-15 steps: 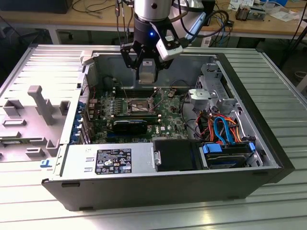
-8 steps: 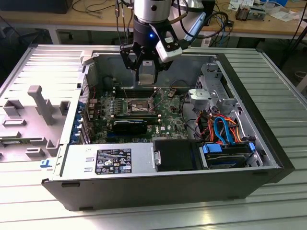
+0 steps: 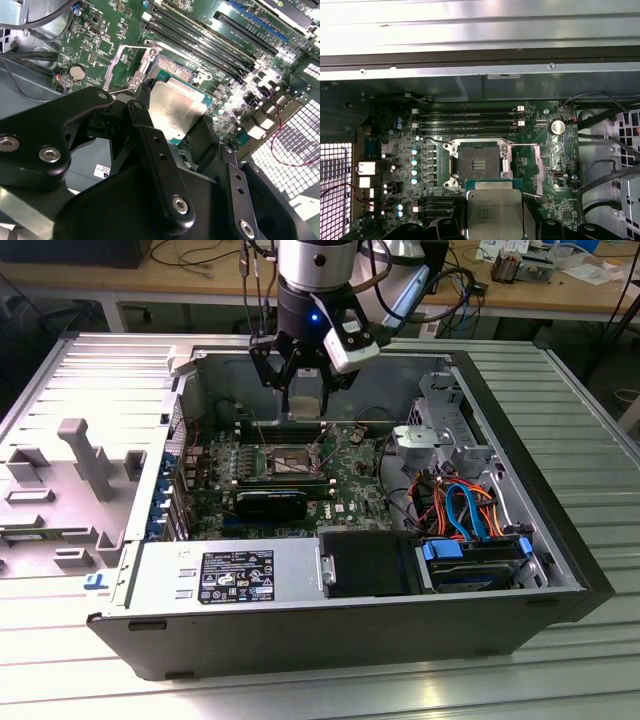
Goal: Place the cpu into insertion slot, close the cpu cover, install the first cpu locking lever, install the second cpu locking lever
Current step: 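Place the cpu into insertion slot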
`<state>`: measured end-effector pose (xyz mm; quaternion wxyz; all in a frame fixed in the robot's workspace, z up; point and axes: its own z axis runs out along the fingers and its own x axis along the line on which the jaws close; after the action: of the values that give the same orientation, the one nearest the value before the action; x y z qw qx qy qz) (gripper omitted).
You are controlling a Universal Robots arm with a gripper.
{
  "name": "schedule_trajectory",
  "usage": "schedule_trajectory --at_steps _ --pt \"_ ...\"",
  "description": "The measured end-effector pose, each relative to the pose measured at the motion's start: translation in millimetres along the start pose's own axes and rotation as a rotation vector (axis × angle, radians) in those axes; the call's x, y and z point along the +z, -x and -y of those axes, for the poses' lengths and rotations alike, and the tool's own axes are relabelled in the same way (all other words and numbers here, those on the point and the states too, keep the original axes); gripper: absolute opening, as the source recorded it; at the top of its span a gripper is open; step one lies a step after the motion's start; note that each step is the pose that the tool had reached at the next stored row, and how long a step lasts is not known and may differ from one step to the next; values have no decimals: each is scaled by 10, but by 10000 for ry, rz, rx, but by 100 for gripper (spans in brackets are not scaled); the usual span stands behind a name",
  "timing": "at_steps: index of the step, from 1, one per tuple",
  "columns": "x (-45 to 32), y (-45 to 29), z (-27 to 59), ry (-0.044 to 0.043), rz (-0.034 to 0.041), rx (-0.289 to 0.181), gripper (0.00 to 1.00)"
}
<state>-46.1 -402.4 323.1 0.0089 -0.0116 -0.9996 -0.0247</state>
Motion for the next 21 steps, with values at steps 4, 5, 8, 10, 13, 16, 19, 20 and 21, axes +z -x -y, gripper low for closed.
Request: schedule_trajectory --at_steps 4,5,8,10,13,16,19,20,21 --pt "17 -8 12 -5 0 0 54" --pt "21 -10 14 -5 0 0 54" --pt "35 -19 26 -7 1 0 54" --pt "42 -25 33 -10 1 0 54" --pt "61 -37 54 -16 1 -1 54" --pt "79 -44 69 -20 0 0 54" --pt "95 -51 82 -22 1 0 54" --pt "100 -53 86 -23 1 -1 54" --pt "112 -55 94 -21 1 1 54"
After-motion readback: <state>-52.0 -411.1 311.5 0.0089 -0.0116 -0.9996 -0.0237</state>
